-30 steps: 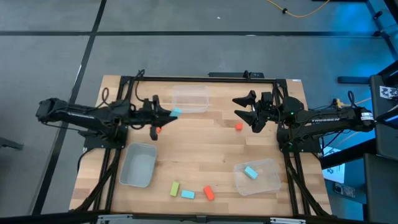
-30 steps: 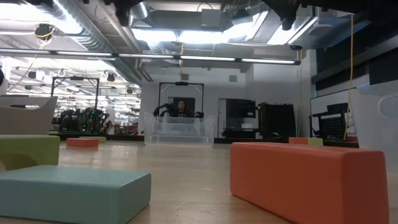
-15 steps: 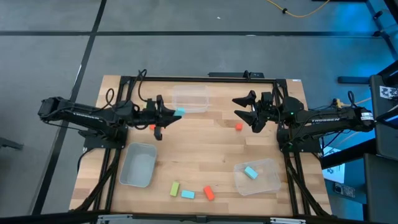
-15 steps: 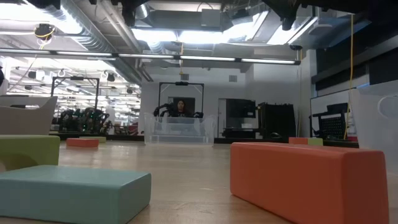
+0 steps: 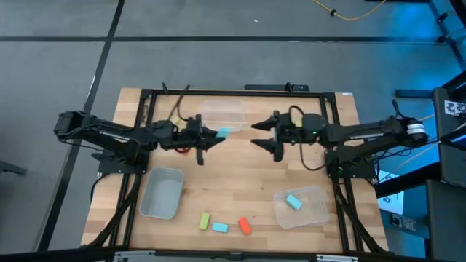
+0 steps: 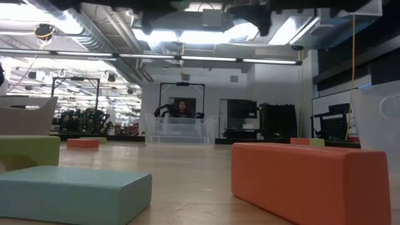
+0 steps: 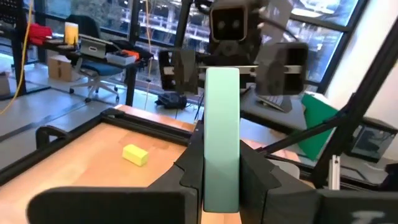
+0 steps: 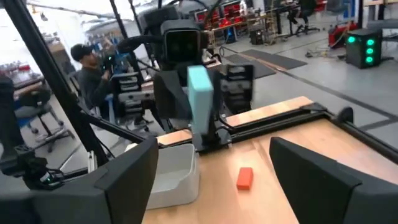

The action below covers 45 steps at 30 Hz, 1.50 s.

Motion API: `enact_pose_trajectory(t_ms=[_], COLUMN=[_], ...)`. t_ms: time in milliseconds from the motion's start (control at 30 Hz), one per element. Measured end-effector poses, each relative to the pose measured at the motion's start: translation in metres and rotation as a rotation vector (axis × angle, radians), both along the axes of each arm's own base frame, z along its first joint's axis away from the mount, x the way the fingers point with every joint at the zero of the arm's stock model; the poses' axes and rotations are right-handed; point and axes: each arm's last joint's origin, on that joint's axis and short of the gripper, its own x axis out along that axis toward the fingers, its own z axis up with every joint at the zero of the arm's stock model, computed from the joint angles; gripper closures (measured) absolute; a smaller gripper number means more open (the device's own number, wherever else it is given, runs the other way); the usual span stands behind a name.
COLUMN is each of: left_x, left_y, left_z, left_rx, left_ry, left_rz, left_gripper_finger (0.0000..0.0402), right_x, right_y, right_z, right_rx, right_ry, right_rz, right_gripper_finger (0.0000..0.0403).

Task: Sort & place blocks by color
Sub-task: Put the top light blue half pillar block into the bottom right transparent bin

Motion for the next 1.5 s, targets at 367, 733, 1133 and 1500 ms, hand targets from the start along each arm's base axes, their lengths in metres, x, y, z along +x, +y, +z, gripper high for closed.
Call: enact_pose_trajectory(t_ms=[367,733,1133,1500], left_x=[0.046,0.049,0.049,0.046], left_y=[-0.004,-0.004,-0.004,-0.002], left_z=[0.009,0.008,0.008,0.010], left_rx=[0.044,0.047,0.021,0.018], left_ry=[0.015,0.029,0.027,0.026], left_rz=[-0.074,-0.076,-0.081,-0.079], left_gripper_finger=[0.0355,0.0355,0.0340,0.0266], right_x=[0.031,0.030,0.030,0.030], right_y=[0.003,0.003,0.004,0.005], right_z=[0.007,0.008,0.008,0.007], right_rx=[-0.018,0.007,-0.001,0.035], right_ry=[0.006,-0.007,-0.005,0.007], right_rz=[0.059,0.068,0.115,0.122], right_gripper_finger=[0.0091,0.0183,0.0341,0.0341])
